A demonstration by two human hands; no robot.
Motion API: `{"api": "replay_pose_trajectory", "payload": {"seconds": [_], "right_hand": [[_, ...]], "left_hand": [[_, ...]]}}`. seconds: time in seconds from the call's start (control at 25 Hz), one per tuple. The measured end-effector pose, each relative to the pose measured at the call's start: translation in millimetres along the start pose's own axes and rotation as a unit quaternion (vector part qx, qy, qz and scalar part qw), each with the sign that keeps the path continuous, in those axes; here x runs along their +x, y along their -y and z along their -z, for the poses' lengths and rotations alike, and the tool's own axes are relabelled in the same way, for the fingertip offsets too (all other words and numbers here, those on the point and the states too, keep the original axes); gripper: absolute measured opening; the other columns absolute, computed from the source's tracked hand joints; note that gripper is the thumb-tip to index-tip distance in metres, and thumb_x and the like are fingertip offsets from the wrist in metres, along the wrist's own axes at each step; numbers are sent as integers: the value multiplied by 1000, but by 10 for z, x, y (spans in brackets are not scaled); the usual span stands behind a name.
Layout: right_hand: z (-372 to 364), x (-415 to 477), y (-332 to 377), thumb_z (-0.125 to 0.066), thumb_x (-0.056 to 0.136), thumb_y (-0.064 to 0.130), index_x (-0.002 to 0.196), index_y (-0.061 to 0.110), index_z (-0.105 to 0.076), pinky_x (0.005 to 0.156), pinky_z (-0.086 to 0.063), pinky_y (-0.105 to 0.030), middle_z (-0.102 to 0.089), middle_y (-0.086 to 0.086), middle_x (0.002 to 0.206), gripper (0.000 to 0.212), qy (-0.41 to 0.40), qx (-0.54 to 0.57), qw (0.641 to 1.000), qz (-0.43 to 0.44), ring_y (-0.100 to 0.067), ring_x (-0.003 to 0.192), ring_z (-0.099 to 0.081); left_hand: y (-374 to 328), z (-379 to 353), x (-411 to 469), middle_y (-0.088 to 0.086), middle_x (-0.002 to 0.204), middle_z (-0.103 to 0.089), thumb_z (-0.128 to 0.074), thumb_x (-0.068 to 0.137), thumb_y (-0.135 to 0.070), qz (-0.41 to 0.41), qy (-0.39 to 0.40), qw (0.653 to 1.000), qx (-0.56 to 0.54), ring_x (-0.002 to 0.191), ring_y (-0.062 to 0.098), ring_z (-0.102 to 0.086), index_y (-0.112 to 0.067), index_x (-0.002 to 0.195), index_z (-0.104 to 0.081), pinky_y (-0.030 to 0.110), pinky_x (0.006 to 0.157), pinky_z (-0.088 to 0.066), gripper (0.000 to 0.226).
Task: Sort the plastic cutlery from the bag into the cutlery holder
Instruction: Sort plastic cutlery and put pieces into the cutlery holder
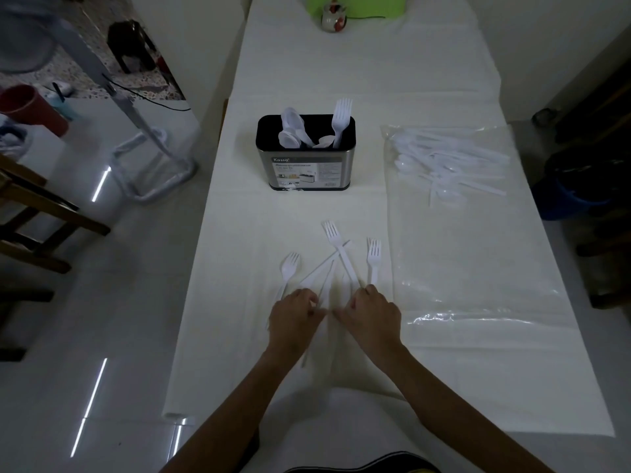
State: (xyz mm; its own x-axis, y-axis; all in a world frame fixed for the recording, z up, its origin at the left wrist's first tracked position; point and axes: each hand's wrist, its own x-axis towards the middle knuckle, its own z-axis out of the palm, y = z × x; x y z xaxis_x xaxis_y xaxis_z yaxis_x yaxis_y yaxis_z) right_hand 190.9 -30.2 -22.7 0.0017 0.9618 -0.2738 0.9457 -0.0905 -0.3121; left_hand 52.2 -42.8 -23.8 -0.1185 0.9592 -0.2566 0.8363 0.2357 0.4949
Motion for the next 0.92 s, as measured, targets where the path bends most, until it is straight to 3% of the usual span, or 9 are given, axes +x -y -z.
{"api": "replay_pose_trajectory", "payload": {"seconds": [0.08, 0.2, 0.36, 0.48, 0.6, 0.68, 0.76, 0.84, 0.92], "right_hand": [[-12, -6, 20, -56, 83, 40, 88, 12, -64, 69, -47, -30, -60, 0, 93, 30, 7, 6, 1000, 2, -18, 78, -62], [-18, -35, 41, -54, 83, 32, 89, 12, -64, 64, -43, -26, -60, -1, 94, 23, 23, -15, 1000, 13, -17, 77, -62], [13, -94, -49, -54, 81, 31, 92, 9, -62, 64, -37, -25, -59, -3, 96, 26, 29, -19, 999, 12, -19, 85, -60], [86, -116, -134, -48, 88, 27, 98, 8, -58, 66, -35, -26, -55, -4, 103, 24, 71, -46, 994, 68, -20, 93, -57], [196, -72, -177, -44, 94, 21, 97, 9, -48, 62, -35, -24, -52, -4, 90, 12, 92, 14, 988, 125, -19, 77, -51], [281, 16, -152, -40, 96, 15, 91, 13, -37, 49, -29, -22, -46, 0, 70, 6, 92, 82, 978, 171, -15, 59, -45], [321, 138, -46, -38, 97, 13, 92, 14, -38, 46, -26, -19, -45, 1, 69, 5, 101, 97, 961, 238, -8, 52, -39], [289, 276, 51, -40, 95, 13, 101, 12, -47, 52, -33, -23, -53, -2, 80, 9, 120, 64, 941, 308, -9, 58, -44], [221, 373, 167, -48, 89, 14, 119, 13, -53, 65, -46, -31, -60, -5, 101, 30, 144, -7, 911, 387, -17, 81, -57]], "left_hand": [[15, 45, 7, -5, 81, -60, -62, 83, -29, 43, 1, 999, -29, 70, 10, -53, -18, 82, -60, 20, 61, -36, 12], [48, 110, 7, 0, 68, -53, -59, 81, -20, 62, 0, 997, -49, 63, 17, -52, -13, 65, -52, 21, 49, -32, 19], [80, 141, -5, 0, 69, -54, -56, 85, -20, 55, -4, 998, -41, 64, 17, -52, -12, 69, -52, 21, 48, -31, 18], [106, 156, -33, -3, 72, -54, -56, 89, -22, 45, -9, 998, -53, 65, 15, -52, -17, 76, -50, 19, 51, -33, 15], [174, 171, -95, -2, 72, -56, -58, 90, -18, 57, -41, 990, -123, 67, 17, -54, -16, 79, -50, 16, 55, -37, 14], [217, 223, -126, -5, 73, -56, -59, 89, -12, 94, -67, 968, -222, 68, 17, -54, -10, 85, -54, 8, 52, -39, 7], [291, 316, -161, -4, 89, -58, -55, 91, -9, 130, -70, 932, -330, 70, 15, -56, -8, 103, -53, 5, 52, -42, 12], [359, 392, -215, 7, 100, -60, -46, 96, -6, 143, -76, 893, -419, 69, 15, -55, -13, 108, -48, 6, 51, -43, 14], [432, 434, -259, 9, 88, -61, -39, 100, -14, 181, -116, 860, -463, 63, 15, -52, -13, 111, -46, 9, 48, -42, 13]]}}
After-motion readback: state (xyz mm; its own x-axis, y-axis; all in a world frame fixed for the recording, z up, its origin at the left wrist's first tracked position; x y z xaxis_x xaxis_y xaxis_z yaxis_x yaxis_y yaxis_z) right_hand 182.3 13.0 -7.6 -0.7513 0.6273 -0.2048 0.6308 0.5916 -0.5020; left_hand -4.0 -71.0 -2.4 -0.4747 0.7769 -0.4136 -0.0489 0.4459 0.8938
